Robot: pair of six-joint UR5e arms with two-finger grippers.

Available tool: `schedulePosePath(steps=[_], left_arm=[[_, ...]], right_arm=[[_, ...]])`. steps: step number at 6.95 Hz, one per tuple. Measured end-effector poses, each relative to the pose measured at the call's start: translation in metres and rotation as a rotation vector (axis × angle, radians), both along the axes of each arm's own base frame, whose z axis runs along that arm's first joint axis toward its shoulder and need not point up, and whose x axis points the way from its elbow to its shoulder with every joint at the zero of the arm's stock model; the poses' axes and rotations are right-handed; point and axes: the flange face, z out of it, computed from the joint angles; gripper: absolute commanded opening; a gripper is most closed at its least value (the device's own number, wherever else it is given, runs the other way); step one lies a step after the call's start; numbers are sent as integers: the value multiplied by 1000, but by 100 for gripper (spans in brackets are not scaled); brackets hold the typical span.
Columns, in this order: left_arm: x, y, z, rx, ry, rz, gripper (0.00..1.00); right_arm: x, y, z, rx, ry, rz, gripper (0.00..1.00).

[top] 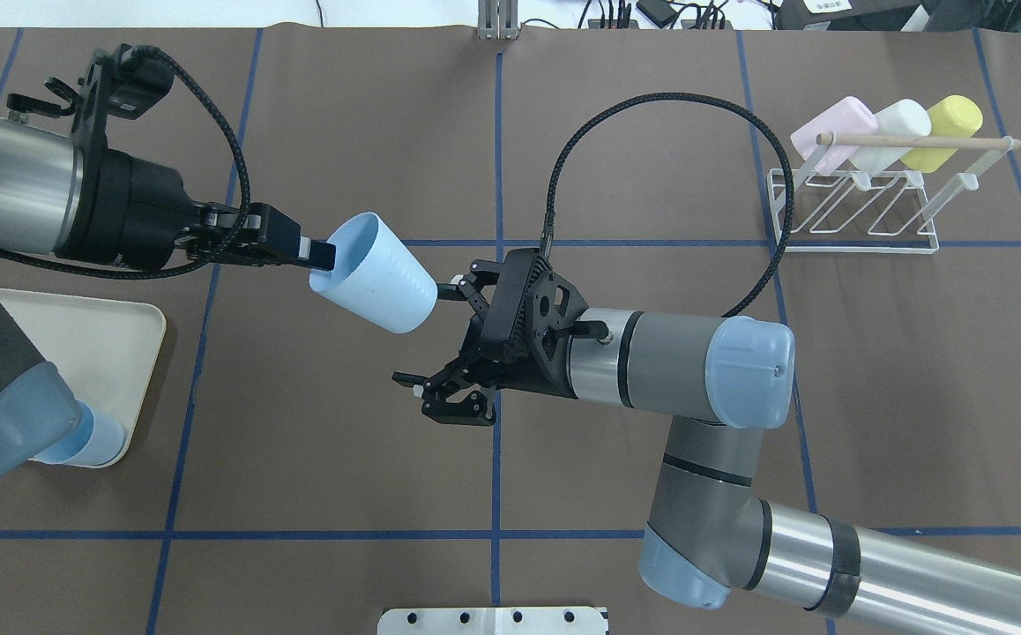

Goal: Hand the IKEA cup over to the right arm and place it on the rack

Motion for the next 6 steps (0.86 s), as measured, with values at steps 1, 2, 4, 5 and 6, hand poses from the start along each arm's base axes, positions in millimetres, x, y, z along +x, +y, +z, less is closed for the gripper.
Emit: schedulePosePath(steps=[1,2,4,5,6], left_arm=[[1,1,2,-2,-2,1,0],[2,1,3,-4,-4,3,0],[10,2,6,-9,-10,-5,0],[15,2,8,-12,-14,-8,0],[18,2,9,-14,-16,-8,0]], right_arm=[[1,0,-1,0,-4,4,98],[2,0,-3,1,-8,6,98],[2,0,-4,2,-10,7,98],[2,0,-4,2,-11,7,98],[3,1,-4,3,-12,7,98]])
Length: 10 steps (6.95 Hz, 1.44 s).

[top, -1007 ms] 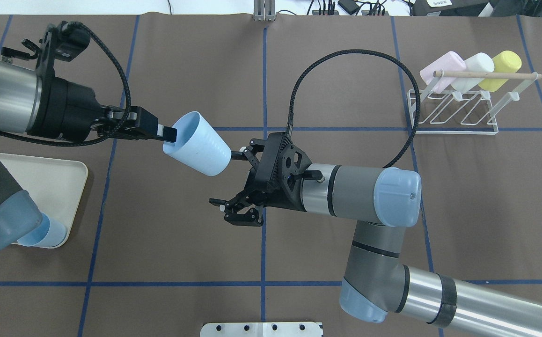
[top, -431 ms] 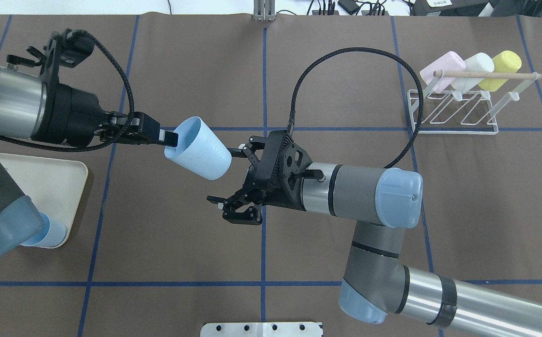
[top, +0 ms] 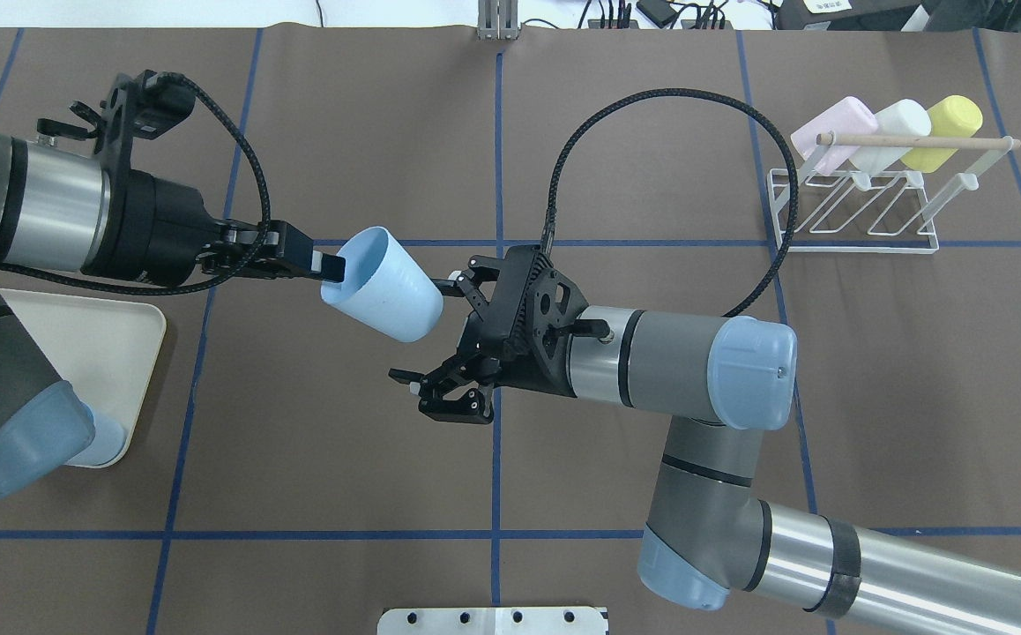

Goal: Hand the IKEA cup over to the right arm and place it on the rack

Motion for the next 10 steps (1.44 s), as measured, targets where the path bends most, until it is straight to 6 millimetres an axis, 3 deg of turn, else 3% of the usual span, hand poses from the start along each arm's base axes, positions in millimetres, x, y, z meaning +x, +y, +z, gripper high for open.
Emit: schedulePosePath(steps=[6,8,9,10], left_arm=[[5,-1,5,-9,-9,-2,0],[17,4,6,-11,-11,-19,0],[21,6,6,-11,-11,-25,0],[23,7,5,-11,-10,-27,0]], right_arm=[[0,-1,0,-3,-2,7,98],[2,0,-1,2,-13,9,98],[3,0,0,6,-22,10,94],[4,0,0,7,-27,10,80]])
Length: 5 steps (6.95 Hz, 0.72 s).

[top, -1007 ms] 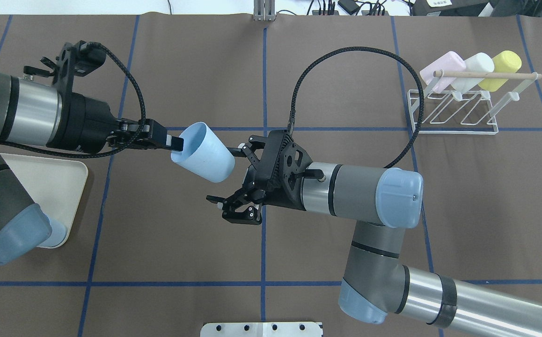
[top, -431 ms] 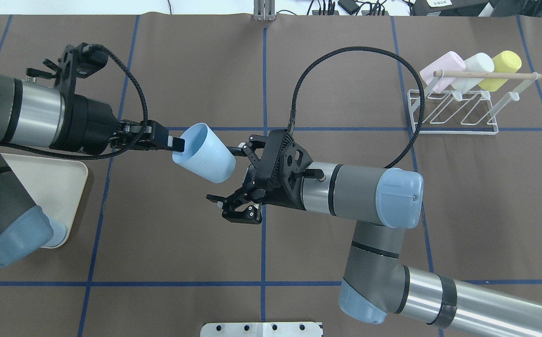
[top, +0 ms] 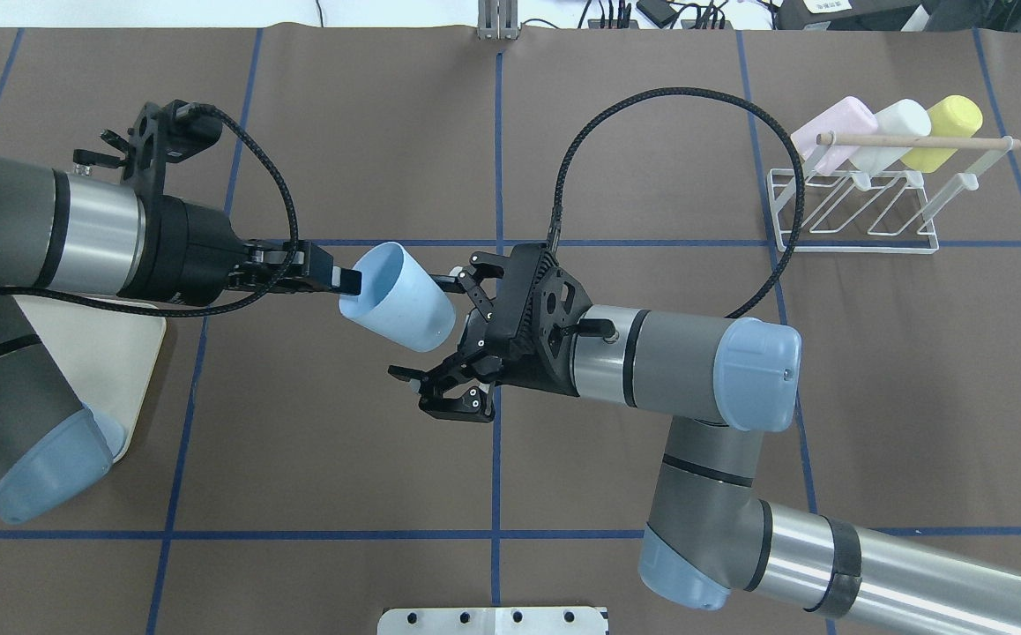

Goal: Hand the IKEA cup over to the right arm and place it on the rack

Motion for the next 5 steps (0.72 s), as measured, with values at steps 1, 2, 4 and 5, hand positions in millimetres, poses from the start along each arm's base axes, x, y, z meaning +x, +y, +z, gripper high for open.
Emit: schedulePosePath(steps=[1,2,4,5], left_arm=[[1,1,0,0,0,1,0],[1,1,0,0,1,5,0],[1,2,0,2,1,9,99],[1,2,-1,5,2,9,100]], right_arm=[[0,0,1,0,-1,1,59],[0,0,2,-1,1,3,39],[1,-2,5,-5,5,11,21],[2,-4,7,-11,6,26,19]])
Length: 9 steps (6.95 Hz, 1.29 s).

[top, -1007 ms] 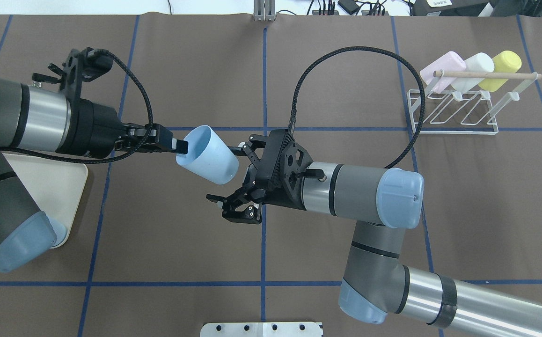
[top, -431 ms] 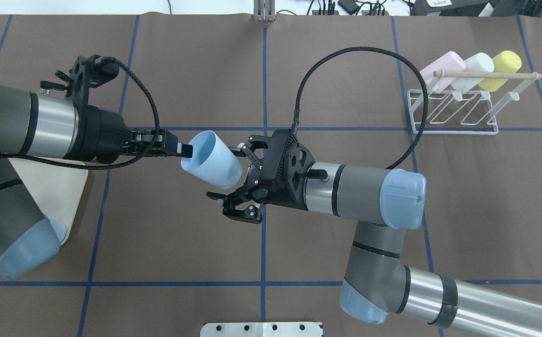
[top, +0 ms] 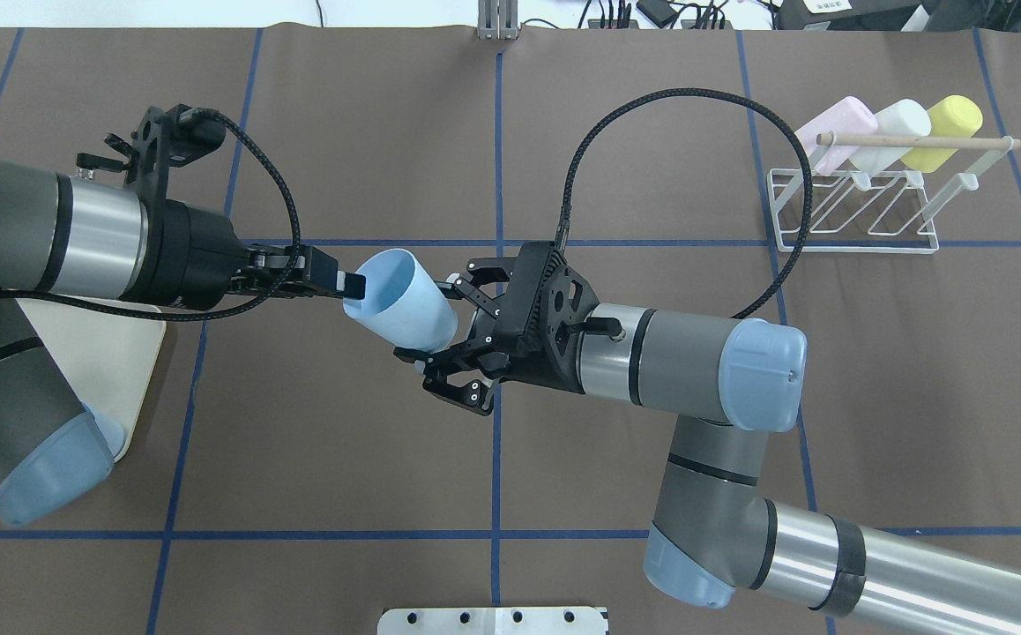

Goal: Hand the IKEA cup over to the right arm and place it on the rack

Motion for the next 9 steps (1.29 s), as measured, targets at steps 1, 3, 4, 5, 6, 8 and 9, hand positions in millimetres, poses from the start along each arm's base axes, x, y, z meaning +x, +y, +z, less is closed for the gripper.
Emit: schedulePosePath(steps=[1,3,4,5,6,8,9], left_arm=[[0,0,-1,4,1,-2,100],[-4,-2,-2,8,1,-9,100],[-10,-8,3,7,-12,-28,100],[-21,-16,17,22,-44,-56,100],[-38,-28,40,64,-110,-90,100],[-95,-55,104,191,-315,-158,100],[-134,-63,141,274,-422,-180,100]], right_arm=[[0,-1,1,-4,2,11,19],[0,-3,3,-8,7,19,14],[1,-7,5,-16,24,25,6],[3,-18,8,-36,74,44,0],[10,-37,9,-69,155,75,0],[43,-84,10,-136,388,169,0],[68,-107,11,-136,521,222,0]])
